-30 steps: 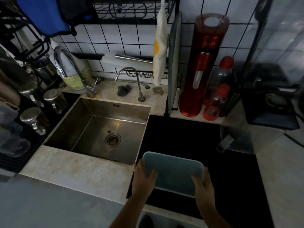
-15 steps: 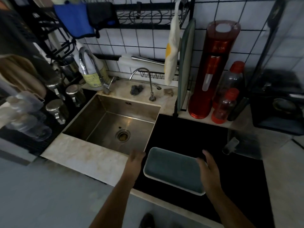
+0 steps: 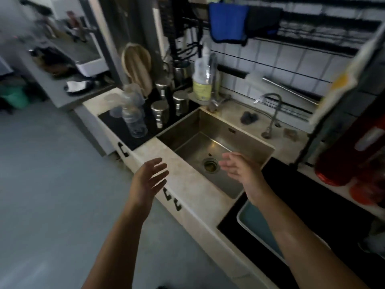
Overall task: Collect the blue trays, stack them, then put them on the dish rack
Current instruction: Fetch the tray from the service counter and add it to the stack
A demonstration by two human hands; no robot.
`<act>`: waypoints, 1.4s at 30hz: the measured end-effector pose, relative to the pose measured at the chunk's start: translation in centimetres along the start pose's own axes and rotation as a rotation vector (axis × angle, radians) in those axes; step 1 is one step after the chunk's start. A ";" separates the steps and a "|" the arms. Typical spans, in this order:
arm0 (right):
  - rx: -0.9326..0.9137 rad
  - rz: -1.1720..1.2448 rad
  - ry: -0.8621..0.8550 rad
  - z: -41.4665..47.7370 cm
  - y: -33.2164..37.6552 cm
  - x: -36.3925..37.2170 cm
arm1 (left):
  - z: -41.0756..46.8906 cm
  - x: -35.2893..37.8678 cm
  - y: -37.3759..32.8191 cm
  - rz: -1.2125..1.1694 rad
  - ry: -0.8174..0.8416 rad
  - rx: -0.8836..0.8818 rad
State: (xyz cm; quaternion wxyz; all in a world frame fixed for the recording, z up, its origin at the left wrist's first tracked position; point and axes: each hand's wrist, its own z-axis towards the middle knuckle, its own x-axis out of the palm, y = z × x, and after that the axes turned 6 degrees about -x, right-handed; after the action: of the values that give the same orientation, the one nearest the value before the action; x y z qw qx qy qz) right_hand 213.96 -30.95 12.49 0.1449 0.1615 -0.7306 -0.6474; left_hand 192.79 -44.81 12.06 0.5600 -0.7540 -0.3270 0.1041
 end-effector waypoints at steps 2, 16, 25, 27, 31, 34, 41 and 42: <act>-0.018 -0.004 0.056 1.1 1.0 4.2 | -0.1 -3.5 -1.7 -0.041 -0.054 0.030; -0.091 0.078 0.577 5.2 5.9 38.5 | -4.1 -29.3 -12.2 -0.266 -0.466 0.249; -0.079 0.110 0.890 5.1 6.4 56.2 | -9.5 -40.9 -15.4 -0.271 -0.826 0.326; -0.052 0.128 0.949 5.5 6.2 60.1 | -9.8 -43.5 -16.1 -0.259 -0.895 0.348; 0.047 0.163 1.042 7.5 5.6 67.7 | -8.2 -48.2 -18.2 -0.274 -0.979 0.380; 0.097 0.191 1.097 10.4 5.5 73.6 | -4.8 -52.0 -20.6 -0.307 -1.034 0.409; 0.051 0.171 1.154 20.5 9.5 86.0 | 5.3 -59.9 -27.9 -0.331 -1.097 0.435; 0.039 0.169 1.152 21.7 10.1 87.4 | 6.3 -60.8 -28.6 -0.330 -1.102 0.447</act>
State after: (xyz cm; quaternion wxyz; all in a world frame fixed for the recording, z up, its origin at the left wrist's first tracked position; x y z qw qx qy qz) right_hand 125.16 -47.35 20.13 0.5673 0.4313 -0.5560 -0.4278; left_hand 132.24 -72.48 23.21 0.4620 -0.3932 -0.6510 0.4562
